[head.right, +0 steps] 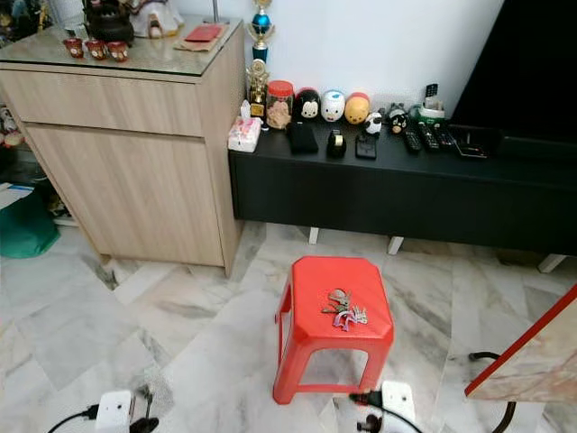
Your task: Hang keys on a hook
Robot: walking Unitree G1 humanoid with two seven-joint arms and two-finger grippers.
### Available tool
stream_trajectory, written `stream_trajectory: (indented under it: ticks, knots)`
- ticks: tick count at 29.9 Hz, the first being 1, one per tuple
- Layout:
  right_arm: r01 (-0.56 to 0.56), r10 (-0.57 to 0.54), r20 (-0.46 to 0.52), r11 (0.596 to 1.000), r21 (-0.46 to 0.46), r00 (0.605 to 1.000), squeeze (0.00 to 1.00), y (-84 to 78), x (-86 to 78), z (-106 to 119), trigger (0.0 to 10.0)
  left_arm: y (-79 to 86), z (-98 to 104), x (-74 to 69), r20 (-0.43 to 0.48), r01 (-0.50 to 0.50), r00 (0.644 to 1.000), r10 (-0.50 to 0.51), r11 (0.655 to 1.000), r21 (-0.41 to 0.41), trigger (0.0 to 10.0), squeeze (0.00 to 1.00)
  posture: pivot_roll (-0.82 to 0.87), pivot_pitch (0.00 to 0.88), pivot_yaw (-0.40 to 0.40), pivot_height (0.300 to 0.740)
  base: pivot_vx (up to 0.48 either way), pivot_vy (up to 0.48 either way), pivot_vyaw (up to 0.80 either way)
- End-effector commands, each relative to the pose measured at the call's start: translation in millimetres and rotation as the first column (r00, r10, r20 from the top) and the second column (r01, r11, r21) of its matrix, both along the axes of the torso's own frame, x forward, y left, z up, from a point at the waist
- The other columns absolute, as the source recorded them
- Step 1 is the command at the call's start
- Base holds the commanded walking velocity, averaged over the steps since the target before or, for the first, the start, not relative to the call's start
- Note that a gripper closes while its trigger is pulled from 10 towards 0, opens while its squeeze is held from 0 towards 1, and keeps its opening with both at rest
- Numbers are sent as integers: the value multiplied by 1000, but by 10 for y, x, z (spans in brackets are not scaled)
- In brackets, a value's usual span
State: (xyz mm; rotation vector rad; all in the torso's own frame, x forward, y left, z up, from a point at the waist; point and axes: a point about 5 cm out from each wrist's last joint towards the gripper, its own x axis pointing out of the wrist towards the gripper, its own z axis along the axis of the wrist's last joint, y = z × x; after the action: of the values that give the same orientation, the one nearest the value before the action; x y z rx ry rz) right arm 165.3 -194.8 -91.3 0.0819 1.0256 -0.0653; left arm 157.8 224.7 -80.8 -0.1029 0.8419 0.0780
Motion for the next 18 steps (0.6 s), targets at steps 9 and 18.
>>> stream_trajectory:
  ticks: [9, 18]
  knots:
    - [-7, 7, -10, 1000, -5, 1000, 0, 80, -39, -28, 10000, -72, -54, -61, -22, 38, 999, -38, 999, -9, 10000, 0, 31, 0, -57, 740, 0, -269, 0]
    - [-21, 21, -66, 1000, -10, 998, 0, 55, -96, -54, 10000, -97, -88, -115, -41, 8, 999, -9, 1000, -22, 10000, 0, 25, 0, -60, 740, 0, -448, -294]
